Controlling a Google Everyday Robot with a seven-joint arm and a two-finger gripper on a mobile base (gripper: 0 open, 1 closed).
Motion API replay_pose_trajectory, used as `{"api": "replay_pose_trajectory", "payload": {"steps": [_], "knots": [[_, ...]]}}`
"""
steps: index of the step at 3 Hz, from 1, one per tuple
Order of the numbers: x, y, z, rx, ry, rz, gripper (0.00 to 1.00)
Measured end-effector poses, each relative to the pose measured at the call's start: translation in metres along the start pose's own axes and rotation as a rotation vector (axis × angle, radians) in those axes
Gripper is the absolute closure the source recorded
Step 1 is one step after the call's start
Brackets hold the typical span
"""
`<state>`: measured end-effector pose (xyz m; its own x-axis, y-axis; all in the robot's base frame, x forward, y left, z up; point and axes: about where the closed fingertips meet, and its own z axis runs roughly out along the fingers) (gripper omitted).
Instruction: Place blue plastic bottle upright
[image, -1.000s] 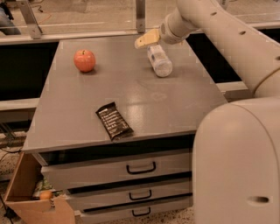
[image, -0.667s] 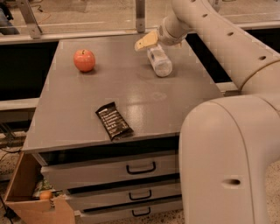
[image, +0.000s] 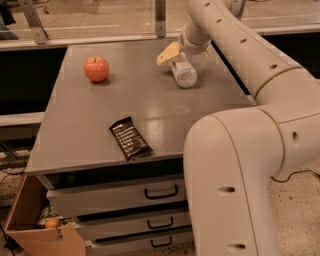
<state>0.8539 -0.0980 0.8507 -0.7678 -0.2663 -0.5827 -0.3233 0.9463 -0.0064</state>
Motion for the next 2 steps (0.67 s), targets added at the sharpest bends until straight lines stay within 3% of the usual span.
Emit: {"api": "replay_pose_trajectory", "payload": {"steps": [1,2], "knots": [[0.0053,-0.0074,0.0031,0.044,0.049,-0.044,0.00],[0.0064,-0.0101,0.0025,0.076,0.078,-0.088,0.19]]}}
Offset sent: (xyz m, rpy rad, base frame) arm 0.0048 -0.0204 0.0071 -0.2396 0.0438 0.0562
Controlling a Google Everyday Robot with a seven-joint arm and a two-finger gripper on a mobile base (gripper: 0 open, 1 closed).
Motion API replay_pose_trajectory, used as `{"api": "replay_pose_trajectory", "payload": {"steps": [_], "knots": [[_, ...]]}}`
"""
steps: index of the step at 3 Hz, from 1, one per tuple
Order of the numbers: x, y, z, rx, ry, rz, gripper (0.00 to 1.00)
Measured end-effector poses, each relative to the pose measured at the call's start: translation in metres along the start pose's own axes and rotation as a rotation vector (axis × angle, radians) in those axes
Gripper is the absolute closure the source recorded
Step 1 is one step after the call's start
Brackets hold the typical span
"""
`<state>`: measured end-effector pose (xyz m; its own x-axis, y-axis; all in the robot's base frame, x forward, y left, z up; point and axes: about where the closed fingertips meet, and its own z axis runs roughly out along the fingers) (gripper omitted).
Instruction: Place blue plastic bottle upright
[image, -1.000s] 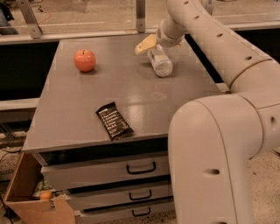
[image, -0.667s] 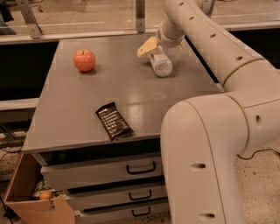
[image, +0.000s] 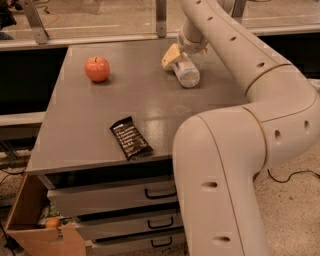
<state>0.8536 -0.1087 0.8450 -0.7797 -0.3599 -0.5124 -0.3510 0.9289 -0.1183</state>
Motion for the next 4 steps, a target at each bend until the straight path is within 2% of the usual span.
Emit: {"api": "replay_pose_trajectory", "payload": {"steps": [2,3,4], "knots": [[-0.002,0.000,-0.004,0.000,0.000,-0.001,0.65],[-0.013,0.002,-0.028,-0.002,-0.037,-0.069,0.87],[-0.027,-0.002,-0.097,-0.034,-0.154,-0.175,1.00]]}}
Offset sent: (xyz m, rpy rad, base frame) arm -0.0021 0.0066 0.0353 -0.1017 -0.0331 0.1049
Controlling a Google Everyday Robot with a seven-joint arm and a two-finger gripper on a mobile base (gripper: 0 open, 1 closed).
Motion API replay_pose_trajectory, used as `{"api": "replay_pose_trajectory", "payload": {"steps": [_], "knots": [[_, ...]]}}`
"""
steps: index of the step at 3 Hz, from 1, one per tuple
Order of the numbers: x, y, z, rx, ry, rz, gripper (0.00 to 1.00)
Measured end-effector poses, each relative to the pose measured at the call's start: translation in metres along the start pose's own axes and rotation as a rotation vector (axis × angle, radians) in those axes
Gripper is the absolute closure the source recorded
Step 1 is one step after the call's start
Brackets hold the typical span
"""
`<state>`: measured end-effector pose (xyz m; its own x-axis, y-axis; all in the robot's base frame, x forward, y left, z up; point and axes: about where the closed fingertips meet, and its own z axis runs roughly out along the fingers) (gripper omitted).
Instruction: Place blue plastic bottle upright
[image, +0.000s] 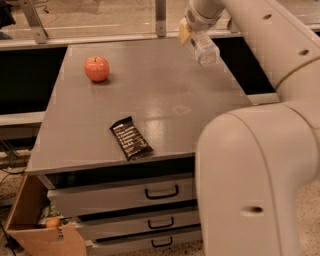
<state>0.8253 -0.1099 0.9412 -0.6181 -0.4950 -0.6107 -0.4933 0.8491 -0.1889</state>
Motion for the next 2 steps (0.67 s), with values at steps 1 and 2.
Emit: {"api": "replay_pose_trajectory", "payload": {"steps": [1,2], "knots": [[-0.007,-0.005,-0.044,-0.070,-0.135,-0.002,1.00],[-0.006,-0.005,-0.074,-0.175,-0.306,0.022,1.00]]}}
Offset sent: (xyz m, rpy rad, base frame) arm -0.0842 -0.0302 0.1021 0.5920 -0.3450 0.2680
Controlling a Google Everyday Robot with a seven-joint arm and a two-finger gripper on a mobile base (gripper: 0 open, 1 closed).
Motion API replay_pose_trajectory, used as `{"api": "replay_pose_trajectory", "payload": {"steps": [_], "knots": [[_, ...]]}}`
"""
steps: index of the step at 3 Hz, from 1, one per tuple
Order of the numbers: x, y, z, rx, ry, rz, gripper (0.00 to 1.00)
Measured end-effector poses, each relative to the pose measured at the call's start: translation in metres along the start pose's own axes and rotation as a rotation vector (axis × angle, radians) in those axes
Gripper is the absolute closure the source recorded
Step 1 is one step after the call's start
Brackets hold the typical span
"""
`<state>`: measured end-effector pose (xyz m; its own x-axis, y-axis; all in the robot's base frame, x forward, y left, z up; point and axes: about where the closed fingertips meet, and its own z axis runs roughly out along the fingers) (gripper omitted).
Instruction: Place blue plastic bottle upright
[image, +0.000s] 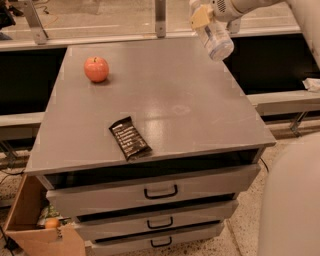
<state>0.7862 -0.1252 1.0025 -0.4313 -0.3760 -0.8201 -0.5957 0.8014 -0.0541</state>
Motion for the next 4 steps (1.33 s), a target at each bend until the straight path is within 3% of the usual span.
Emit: {"api": "replay_pose_trajectory", "payload": {"steps": [1,2,4], "knots": [[-0.006,0.002,-0.027,-0.098,-0.215,0.026,1.00],[-0.021,0.023,-0.033,-0.163,-0.281,0.015,1.00],[-0.018,0.027,-0.033,-0.184,-0.305,0.011,1.00]]}}
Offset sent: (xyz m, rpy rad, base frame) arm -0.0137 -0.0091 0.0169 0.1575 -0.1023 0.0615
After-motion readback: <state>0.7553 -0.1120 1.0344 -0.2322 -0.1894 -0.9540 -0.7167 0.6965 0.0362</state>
